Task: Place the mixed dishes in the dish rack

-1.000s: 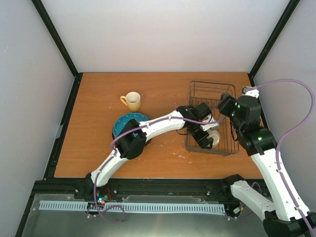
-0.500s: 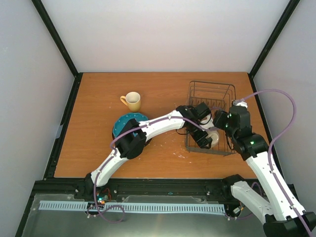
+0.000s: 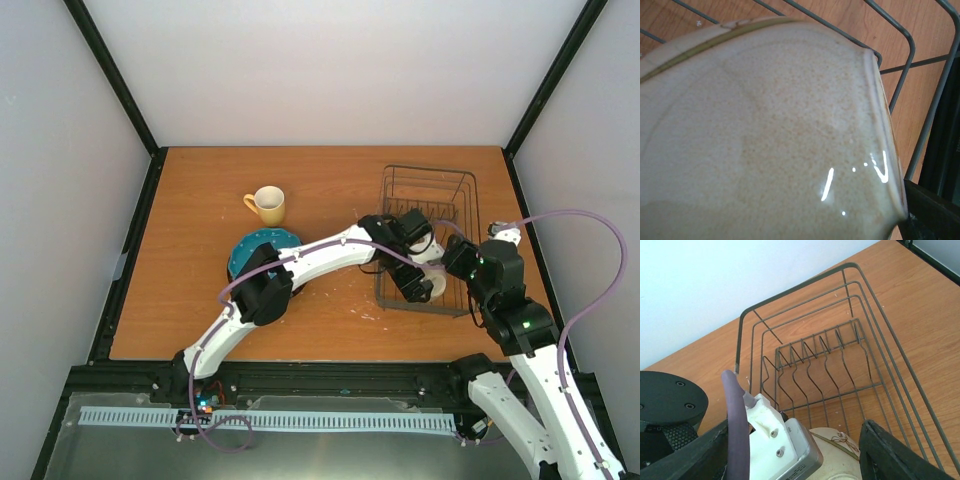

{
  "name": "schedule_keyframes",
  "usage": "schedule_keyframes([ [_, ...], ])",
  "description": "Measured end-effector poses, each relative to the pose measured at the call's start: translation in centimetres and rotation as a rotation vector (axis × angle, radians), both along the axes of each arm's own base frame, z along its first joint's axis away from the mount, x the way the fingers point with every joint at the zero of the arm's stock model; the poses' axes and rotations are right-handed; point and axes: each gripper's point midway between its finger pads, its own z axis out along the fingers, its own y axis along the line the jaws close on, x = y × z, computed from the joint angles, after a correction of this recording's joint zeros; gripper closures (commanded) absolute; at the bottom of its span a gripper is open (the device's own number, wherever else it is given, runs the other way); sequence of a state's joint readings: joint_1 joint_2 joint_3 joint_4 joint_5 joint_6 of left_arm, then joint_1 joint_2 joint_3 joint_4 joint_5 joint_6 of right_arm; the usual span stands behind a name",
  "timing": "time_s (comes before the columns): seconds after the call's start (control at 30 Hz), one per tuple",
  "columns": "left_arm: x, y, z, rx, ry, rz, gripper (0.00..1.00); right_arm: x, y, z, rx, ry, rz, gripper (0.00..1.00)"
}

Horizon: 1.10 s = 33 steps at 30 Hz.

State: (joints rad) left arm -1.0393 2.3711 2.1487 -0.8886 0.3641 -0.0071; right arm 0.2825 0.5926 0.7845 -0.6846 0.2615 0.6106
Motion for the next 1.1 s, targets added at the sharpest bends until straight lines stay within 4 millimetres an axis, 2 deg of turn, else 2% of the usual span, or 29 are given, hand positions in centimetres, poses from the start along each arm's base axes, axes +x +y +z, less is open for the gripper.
schedule_keyframes([
  [0.9,1.6,1.7,-0.2,0.072,-0.085,0.050,0.00,0.9,1.0,-1.6,0.012,0.035,0.036,0.35],
  [1.1,2.3,2.6,1.5,0.085,-0.146,0.076,0.00,1.1,1.4,-1.4,0.026,0.026,0.057,0.35],
])
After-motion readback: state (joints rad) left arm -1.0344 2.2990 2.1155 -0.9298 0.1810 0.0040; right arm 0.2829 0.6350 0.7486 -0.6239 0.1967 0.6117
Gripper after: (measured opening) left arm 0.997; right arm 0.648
